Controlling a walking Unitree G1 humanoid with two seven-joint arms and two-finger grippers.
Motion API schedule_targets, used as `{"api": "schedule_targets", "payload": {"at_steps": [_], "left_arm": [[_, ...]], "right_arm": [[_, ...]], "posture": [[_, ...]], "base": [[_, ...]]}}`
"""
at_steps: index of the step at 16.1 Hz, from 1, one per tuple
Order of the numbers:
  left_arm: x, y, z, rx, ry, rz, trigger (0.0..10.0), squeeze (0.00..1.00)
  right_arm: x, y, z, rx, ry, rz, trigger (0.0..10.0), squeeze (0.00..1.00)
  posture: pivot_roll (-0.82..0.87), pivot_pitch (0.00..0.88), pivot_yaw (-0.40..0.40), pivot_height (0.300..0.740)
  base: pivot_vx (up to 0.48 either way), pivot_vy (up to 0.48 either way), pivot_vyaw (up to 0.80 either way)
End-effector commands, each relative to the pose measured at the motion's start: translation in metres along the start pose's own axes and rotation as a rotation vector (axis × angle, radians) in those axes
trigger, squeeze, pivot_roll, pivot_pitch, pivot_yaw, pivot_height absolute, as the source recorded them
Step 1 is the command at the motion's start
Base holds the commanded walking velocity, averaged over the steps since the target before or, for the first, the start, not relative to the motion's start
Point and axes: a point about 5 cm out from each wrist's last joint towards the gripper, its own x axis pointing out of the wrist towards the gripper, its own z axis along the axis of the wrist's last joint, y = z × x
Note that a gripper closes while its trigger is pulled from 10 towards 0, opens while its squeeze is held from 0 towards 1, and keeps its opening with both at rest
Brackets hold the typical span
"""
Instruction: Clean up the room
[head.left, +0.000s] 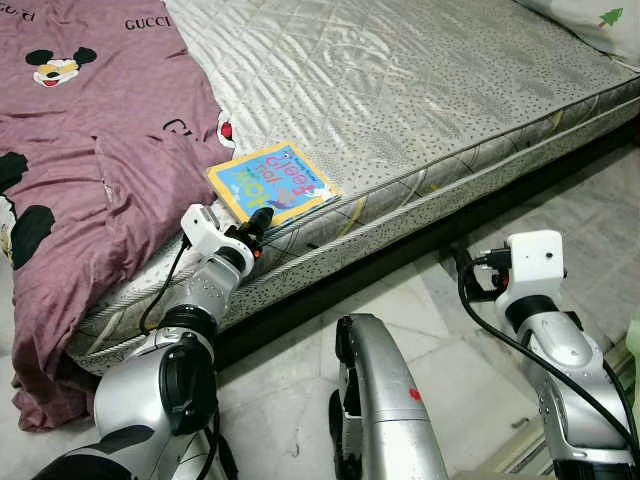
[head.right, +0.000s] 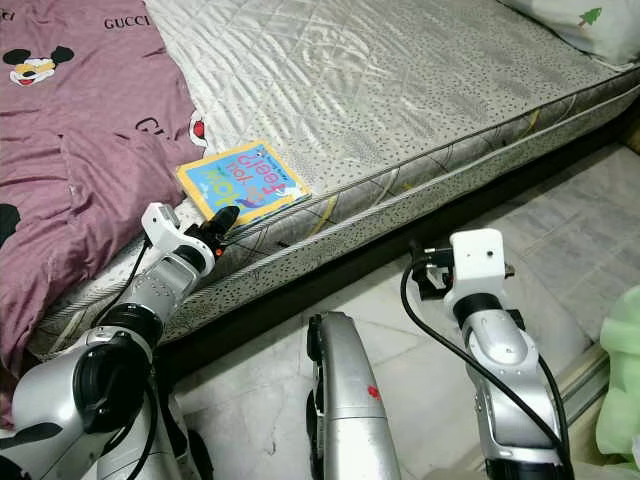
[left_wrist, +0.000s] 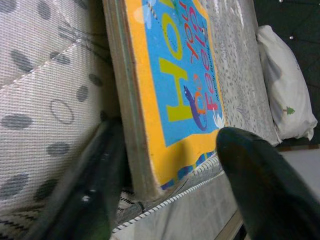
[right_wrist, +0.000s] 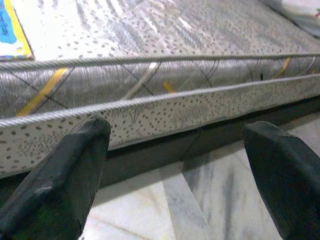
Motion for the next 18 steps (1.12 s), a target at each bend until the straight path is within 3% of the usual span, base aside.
{"api": "schedule_targets", "payload": {"at_steps": [1, 18], "left_arm": [[-0.001, 0.001, -0.009, -0.017, 0.038, -0.002, 0.0, 0.0], [-0.004, 0.011, 0.008, -0.001, -0.051, 0.041, 0.0, 0.0]], "right_arm": [[0.0, -0.002, 0.001, -0.012, -0.005, -0.004, 10.0, 0.0], [0.007, 0.007, 0.0, 0.003, -0.016, 0.013, 10.0, 0.0]], "posture": [[-0.34, 0.145, -0.077, 0.478], [-0.32, 0.137, -0.063, 0.478]], "base": [[0.0, 0.0, 0.0], [0.0, 0.0, 0.0]]}}
